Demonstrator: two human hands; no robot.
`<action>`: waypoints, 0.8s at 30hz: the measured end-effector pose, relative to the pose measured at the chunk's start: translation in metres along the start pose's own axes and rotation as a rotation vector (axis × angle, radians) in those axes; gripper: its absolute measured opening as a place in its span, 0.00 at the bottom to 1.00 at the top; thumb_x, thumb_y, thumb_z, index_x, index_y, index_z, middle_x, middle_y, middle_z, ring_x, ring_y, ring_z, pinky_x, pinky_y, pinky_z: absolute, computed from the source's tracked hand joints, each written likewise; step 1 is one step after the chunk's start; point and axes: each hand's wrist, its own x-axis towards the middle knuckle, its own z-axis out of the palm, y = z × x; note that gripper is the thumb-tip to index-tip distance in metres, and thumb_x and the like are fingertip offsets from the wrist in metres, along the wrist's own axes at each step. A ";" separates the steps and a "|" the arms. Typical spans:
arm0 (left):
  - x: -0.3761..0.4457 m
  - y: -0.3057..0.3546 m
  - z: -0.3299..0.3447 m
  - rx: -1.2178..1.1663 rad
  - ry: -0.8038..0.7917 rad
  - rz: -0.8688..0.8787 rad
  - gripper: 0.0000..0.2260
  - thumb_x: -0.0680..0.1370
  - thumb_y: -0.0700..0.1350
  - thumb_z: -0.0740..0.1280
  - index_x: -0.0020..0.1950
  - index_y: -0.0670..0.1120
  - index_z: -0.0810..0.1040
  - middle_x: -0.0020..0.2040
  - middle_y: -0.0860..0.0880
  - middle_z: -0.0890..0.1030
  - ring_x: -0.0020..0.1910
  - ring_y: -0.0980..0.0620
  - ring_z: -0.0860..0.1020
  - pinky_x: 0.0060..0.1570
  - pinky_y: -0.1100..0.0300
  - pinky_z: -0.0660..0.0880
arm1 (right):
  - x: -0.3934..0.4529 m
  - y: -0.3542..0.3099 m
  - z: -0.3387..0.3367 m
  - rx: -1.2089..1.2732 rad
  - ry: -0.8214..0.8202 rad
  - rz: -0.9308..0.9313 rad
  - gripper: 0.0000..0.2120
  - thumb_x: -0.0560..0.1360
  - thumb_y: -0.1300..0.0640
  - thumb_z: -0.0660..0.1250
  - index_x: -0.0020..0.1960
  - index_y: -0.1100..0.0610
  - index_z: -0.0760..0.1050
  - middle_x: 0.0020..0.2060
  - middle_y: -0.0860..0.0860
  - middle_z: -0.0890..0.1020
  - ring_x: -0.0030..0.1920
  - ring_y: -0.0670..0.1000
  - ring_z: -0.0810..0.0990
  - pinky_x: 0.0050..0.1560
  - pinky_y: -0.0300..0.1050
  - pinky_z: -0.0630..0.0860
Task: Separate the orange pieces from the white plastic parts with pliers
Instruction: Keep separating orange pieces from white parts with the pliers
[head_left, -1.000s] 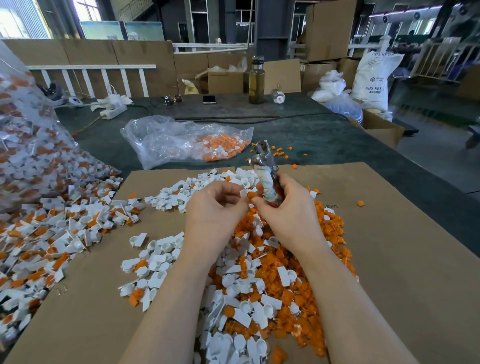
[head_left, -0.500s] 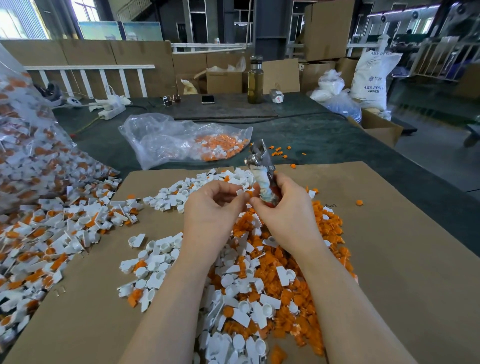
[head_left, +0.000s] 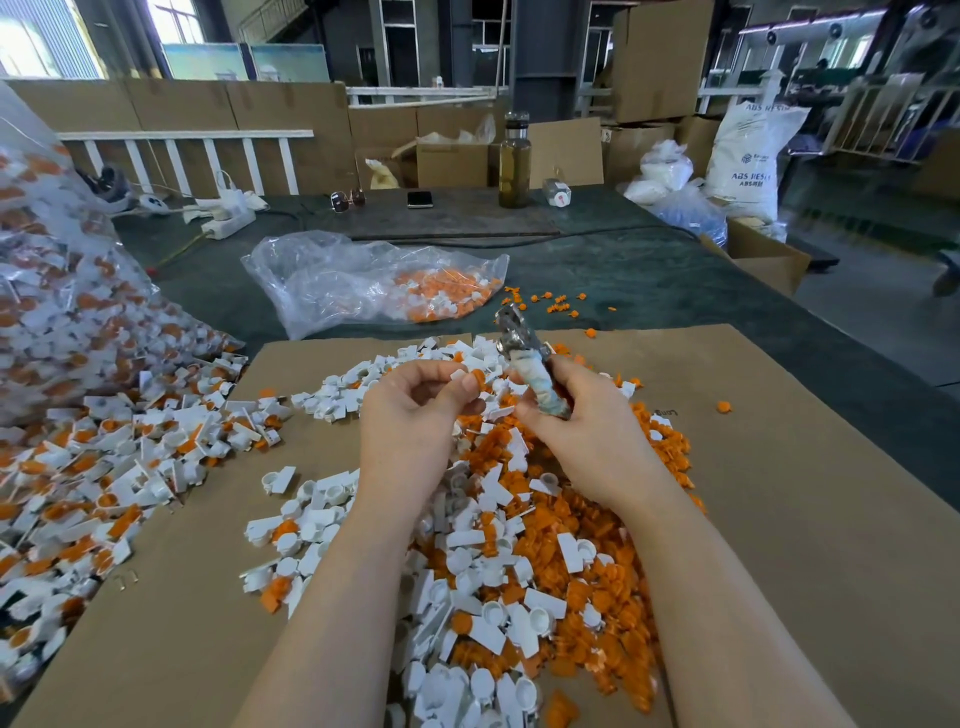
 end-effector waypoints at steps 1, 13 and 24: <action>0.000 0.000 0.000 -0.005 0.003 0.001 0.03 0.77 0.40 0.72 0.45 0.48 0.82 0.36 0.52 0.85 0.37 0.55 0.85 0.40 0.66 0.78 | 0.000 0.001 0.000 -0.056 -0.013 -0.001 0.08 0.77 0.53 0.66 0.56 0.48 0.73 0.42 0.40 0.77 0.41 0.41 0.76 0.36 0.34 0.70; -0.005 0.005 0.005 0.093 0.005 0.013 0.06 0.75 0.41 0.75 0.40 0.49 0.81 0.33 0.53 0.84 0.33 0.59 0.83 0.33 0.72 0.75 | 0.002 -0.005 0.018 -0.037 0.189 -0.051 0.11 0.75 0.47 0.70 0.55 0.48 0.75 0.41 0.37 0.77 0.44 0.40 0.79 0.43 0.38 0.77; -0.006 0.005 0.006 0.143 -0.016 0.013 0.05 0.74 0.41 0.75 0.42 0.49 0.82 0.34 0.52 0.85 0.34 0.59 0.83 0.33 0.72 0.75 | 0.002 -0.004 0.017 -0.094 0.184 -0.084 0.10 0.76 0.49 0.69 0.55 0.51 0.76 0.38 0.36 0.75 0.42 0.41 0.78 0.42 0.39 0.77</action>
